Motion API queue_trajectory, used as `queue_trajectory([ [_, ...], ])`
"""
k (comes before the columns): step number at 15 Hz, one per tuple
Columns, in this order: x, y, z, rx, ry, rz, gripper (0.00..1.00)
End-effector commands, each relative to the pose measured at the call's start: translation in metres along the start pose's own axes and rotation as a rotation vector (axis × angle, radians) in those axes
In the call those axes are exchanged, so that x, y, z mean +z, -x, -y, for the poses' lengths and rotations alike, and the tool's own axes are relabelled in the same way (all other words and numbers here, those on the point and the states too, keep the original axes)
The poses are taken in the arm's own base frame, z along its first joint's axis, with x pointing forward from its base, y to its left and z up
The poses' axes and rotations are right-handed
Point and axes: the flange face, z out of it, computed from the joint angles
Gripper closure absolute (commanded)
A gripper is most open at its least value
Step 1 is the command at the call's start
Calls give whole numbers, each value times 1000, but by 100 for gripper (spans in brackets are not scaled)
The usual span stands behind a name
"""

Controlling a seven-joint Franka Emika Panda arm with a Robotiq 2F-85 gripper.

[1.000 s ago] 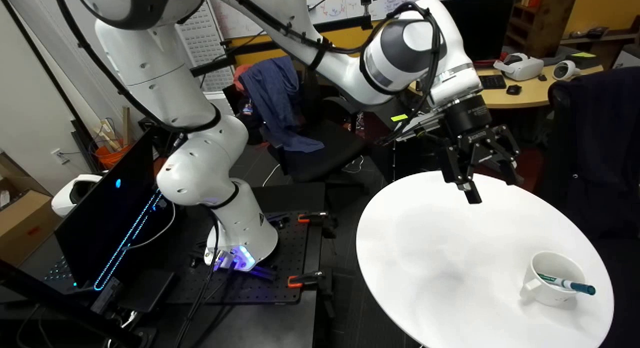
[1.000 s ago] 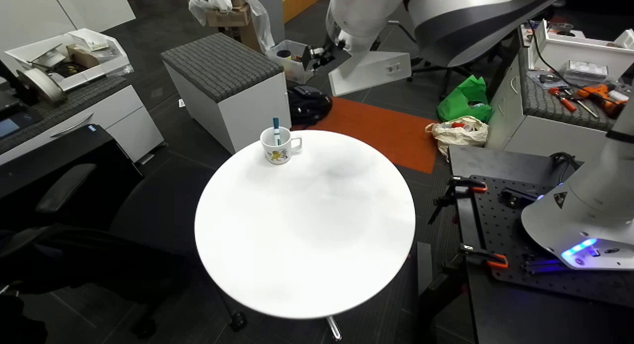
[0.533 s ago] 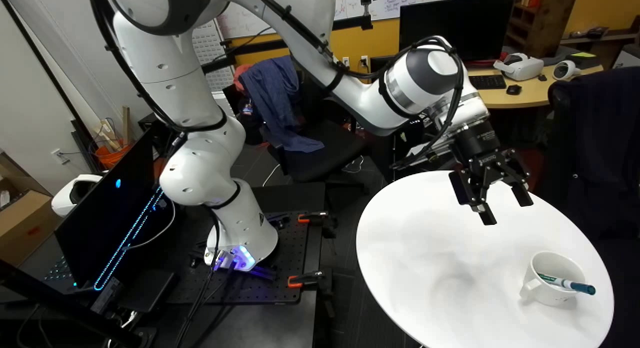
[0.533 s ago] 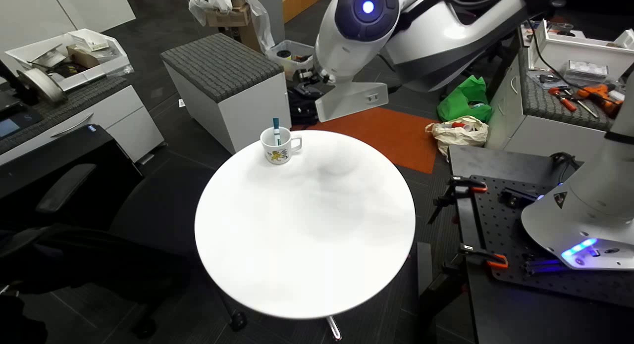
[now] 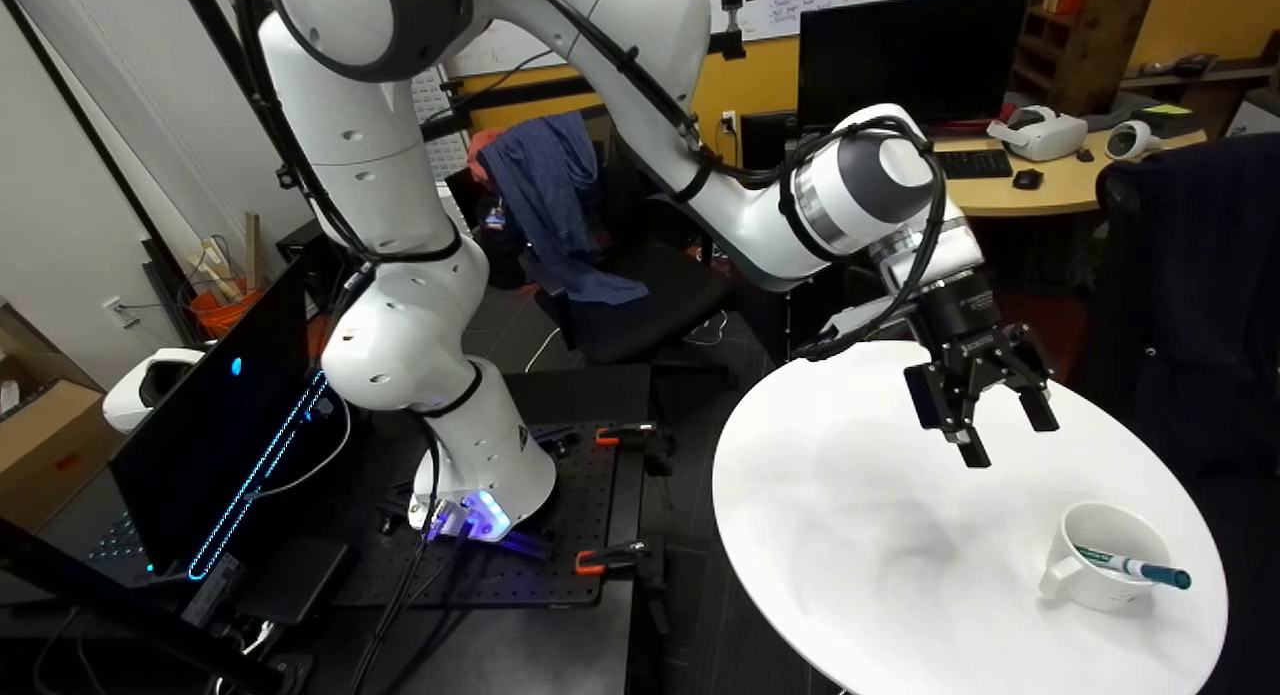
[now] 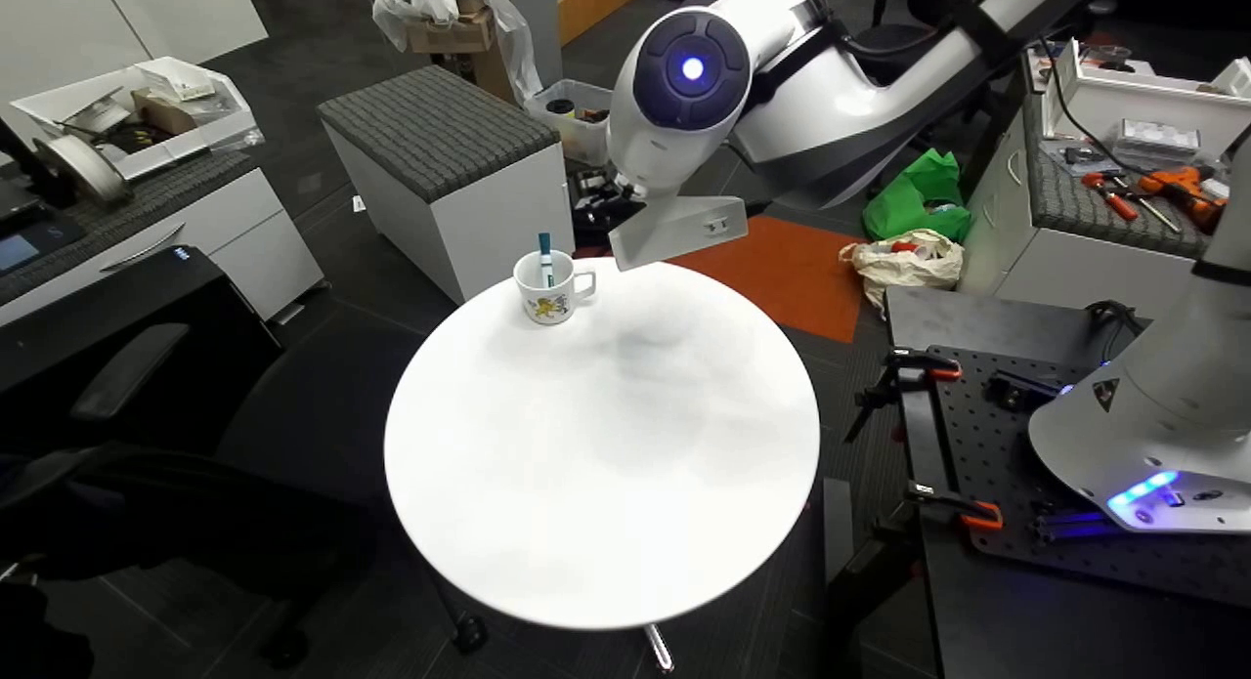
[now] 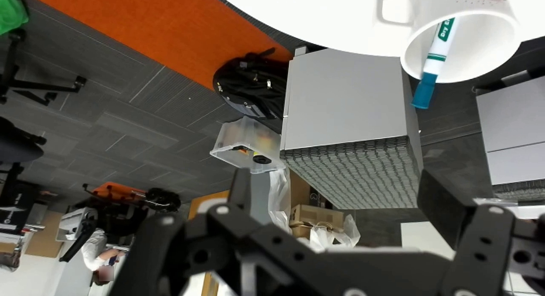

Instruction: Remove the marker from the cup and put it on the table

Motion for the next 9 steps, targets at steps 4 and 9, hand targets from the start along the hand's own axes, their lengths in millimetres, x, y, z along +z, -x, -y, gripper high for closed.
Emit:
queue_trajectory([
  [4,1,-3,3,19,0,-11,0],
  [9,20,-15,21,42,-2,-37,0],
])
